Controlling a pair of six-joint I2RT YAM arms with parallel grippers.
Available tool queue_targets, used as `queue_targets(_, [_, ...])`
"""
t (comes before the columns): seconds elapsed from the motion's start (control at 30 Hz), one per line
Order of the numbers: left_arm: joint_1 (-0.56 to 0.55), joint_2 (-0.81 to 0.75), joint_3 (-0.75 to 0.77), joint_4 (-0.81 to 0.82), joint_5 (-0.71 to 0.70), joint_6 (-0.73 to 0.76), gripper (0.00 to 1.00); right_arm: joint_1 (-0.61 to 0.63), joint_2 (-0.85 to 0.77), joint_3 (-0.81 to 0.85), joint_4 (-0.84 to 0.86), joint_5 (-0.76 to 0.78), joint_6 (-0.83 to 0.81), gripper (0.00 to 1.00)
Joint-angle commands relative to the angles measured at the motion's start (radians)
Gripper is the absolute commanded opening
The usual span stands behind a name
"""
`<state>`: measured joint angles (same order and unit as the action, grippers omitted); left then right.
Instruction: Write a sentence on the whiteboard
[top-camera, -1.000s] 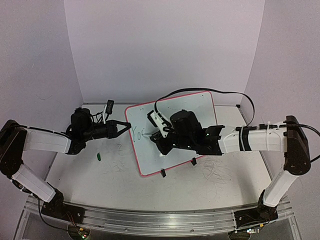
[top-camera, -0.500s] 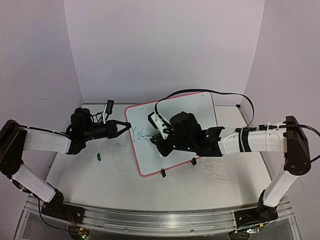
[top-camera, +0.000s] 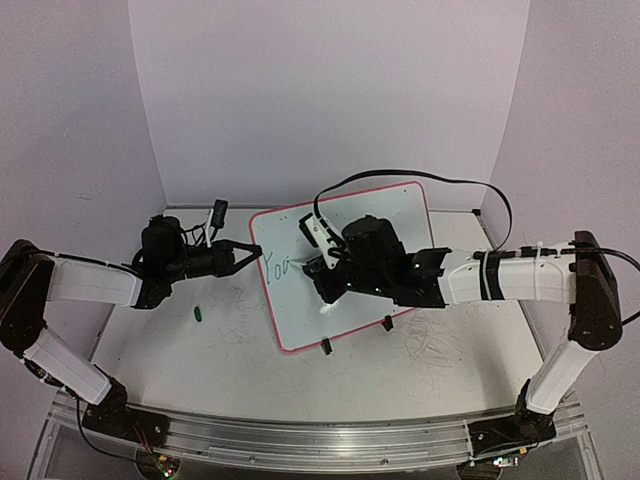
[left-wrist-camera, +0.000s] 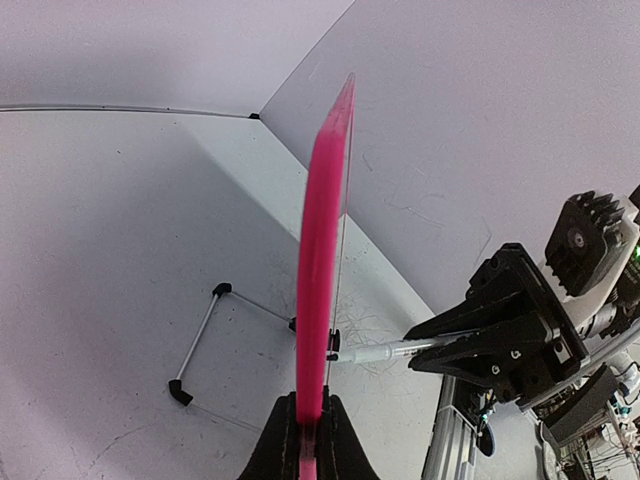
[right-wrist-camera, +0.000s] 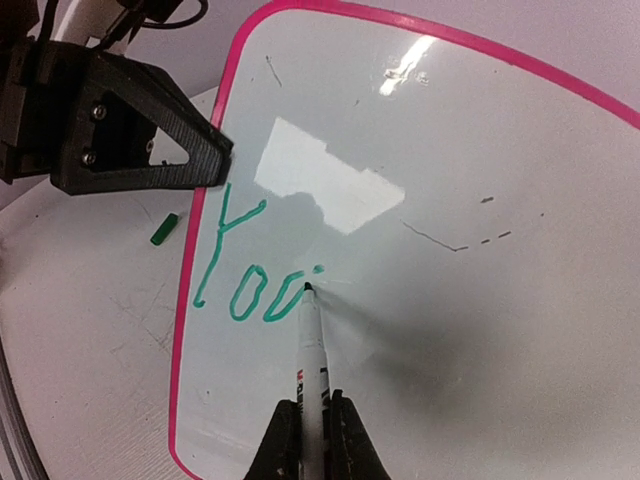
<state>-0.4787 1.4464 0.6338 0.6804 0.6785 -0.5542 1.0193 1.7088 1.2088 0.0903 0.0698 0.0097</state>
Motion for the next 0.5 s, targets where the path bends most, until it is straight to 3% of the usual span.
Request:
queue_targets(0.0, [0.000,-0.041,0.019,0.031,0.023,0.005,0.00,-0.024,-0.008,0.040,0.014,0.084,0.013,0.00])
queue_targets(0.47, [0.000,-0.038,0.019,0.030,0.022,0.008,0.00,-0.012,-0.015,-0.054,0.000,0.004,0.036,0.00])
